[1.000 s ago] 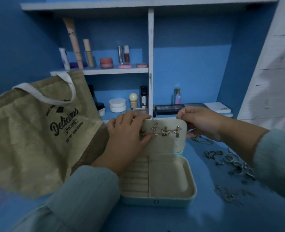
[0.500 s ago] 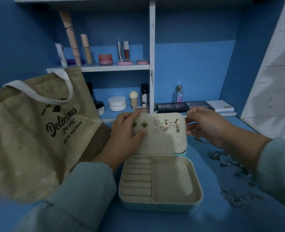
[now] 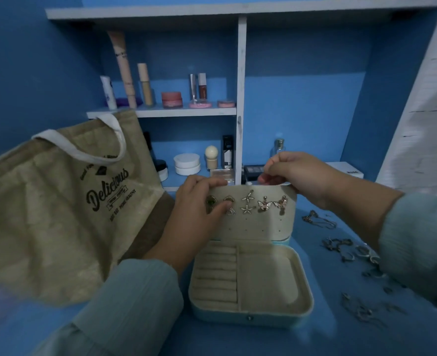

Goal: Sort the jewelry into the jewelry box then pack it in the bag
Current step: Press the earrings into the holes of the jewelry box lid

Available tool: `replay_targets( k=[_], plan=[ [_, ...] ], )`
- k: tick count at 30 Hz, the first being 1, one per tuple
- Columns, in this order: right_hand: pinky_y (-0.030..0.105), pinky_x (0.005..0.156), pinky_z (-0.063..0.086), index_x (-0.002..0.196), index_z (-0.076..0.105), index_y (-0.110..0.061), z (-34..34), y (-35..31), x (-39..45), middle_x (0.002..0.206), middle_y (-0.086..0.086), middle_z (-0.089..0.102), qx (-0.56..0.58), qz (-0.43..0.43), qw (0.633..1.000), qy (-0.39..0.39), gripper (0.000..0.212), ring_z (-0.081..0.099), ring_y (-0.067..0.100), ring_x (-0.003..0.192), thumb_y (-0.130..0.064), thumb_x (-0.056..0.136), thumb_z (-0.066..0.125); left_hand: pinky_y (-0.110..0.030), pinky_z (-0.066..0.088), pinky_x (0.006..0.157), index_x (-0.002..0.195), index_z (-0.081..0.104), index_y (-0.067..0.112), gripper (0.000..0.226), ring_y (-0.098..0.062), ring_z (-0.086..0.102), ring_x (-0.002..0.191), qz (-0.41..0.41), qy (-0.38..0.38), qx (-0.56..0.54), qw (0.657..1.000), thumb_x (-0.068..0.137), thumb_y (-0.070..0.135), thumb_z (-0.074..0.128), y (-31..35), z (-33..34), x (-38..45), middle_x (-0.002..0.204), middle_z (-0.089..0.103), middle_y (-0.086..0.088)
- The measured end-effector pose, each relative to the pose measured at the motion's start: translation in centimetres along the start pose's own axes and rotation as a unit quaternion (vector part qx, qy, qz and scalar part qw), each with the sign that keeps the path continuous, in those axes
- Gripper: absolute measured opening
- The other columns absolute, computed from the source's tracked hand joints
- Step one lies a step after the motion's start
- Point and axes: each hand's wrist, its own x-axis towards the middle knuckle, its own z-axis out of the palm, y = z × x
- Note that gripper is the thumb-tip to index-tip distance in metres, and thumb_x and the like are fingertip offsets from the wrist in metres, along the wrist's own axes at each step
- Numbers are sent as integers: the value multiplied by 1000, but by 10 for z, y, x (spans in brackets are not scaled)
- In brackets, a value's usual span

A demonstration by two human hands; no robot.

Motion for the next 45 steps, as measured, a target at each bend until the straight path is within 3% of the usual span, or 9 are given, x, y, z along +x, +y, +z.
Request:
replay_targets(
  k=[4, 6, 11, 17, 22, 30, 35, 45],
  plan=[
    [31, 80, 47, 80, 54, -14, 10, -20, -4, 95, 8, 71, -26, -21, 994, -102, 14, 64, 14, 79, -9, 92, 49, -15, 31, 89, 104, 51, 36, 30, -3, 40, 104, 51, 9, 22, 998, 81, 27, 68, 2, -4, -13, 97, 35, 29],
    [28, 79, 49, 79, 53, -14, 17, -25, -9, 100, 10, 71, -39, -27, 989, -143, 16, 65, 14, 82, -8, 93, 49, -14, 35, 86, 102, 58, 29, 26, -6, 45, 99, 99, 28, 27, 994, 79, 26, 71, -2, -6, -19, 95, 41, 23],
    [26, 76, 53, 78, 53, -13, 28, -26, -22, 97, 11, 70, -62, -28, 974, -216, 19, 66, 17, 82, -4, 93, 46, -4, 32, 85, 97, 56, 22, 21, 5, 39, 86, 213, 62, 50, 974, 79, 33, 58, -11, -7, -32, 90, 49, 9],
    [27, 74, 55, 81, 53, -12, 32, -21, -35, 95, 13, 70, -74, -19, 967, -241, 15, 68, 19, 80, -5, 94, 47, -10, 35, 80, 95, 50, 22, 17, -4, 47, 83, 295, 73, 53, 951, 81, 29, 58, -18, -7, -42, 90, 47, 10],
    [29, 76, 55, 80, 53, -11, 35, -20, -39, 92, 12, 69, -82, -15, 966, -243, 16, 68, 22, 83, -5, 94, 48, -18, 39, 74, 93, 49, 22, 16, -6, 48, 82, 314, 71, 50, 945, 81, 27, 58, -20, -7, -46, 91, 44, 9],
    [31, 83, 52, 80, 54, -12, 40, -24, -40, 90, 10, 67, -124, -22, 956, -266, 17, 63, 17, 79, -5, 94, 47, -17, 37, 76, 92, 49, 20, 14, -7, 48, 82, 319, 77, 50, 943, 90, 34, 52, -23, -5, -48, 90, 44, 7],
    [35, 88, 50, 81, 53, -12, 42, -25, -39, 91, 9, 65, -145, -22, 947, -287, 18, 59, 16, 80, -2, 94, 45, -19, 37, 76, 91, 50, 19, 13, -9, 48, 81, 328, 90, 56, 939, 83, 26, 58, -24, -4, -48, 89, 47, 4],
    [31, 81, 51, 80, 51, -11, 39, -22, -36, 97, 10, 66, -117, -8, 945, -305, 18, 58, 17, 80, -3, 95, 44, -23, 40, 73, 91, 49, 19, 12, -10, 49, 80, 341, 82, 53, 935, 84, 25, 57, -26, -5, -48, 90, 44, 6]
  ],
)
